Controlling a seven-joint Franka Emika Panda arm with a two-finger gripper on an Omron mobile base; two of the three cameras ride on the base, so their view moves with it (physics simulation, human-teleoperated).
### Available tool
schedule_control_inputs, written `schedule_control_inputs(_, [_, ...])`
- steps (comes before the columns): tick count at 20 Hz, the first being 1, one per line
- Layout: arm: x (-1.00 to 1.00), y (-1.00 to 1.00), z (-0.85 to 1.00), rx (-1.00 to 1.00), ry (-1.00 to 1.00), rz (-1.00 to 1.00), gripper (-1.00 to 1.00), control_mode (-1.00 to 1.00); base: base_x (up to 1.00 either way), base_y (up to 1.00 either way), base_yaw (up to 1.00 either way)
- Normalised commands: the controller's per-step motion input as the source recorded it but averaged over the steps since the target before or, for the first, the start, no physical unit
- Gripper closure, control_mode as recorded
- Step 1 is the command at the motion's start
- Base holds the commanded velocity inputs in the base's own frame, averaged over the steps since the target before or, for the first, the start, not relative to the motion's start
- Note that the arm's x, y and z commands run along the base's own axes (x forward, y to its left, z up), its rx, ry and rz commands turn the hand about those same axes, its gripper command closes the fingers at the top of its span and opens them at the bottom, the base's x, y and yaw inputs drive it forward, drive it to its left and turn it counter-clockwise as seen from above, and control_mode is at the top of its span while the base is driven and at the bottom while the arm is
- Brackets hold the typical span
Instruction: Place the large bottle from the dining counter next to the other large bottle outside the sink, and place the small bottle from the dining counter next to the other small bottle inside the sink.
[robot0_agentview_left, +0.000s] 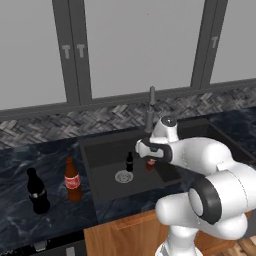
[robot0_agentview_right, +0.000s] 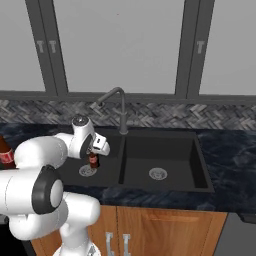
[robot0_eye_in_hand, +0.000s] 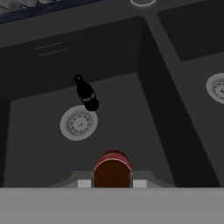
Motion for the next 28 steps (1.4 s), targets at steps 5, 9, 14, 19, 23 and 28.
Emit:
schedule_control_inputs(5, [0.0,0.1,-0.34,0.0,0.0,-0.02,1.0,-1.0,0.0,0.0,0.0])
schedule_control_inputs(9, [0.05,0.12,-0.36,0.0,0.0,-0.02,1.0,-1.0,0.0,0.0,0.0])
schedule_control_inputs(14, [0.01,0.01,-0.33,0.0,0.0,-0.01,1.0,-1.0,0.0,0.0,0.0])
schedule_control_inputs(19, [0.0,0.0,-0.11,0.0,0.0,-0.01,1.0,-1.0,0.0,0.0,0.0])
schedule_control_inputs(23, [0.09,0.0,-0.04,0.0,0.0,-0.02,1.0,-1.0,0.0,0.0,0.0])
schedule_control_inputs(28, [0.21,0.0,-0.04,0.0,0.0,-0.02,1.0,-1.0,0.0,0.0,0.0])
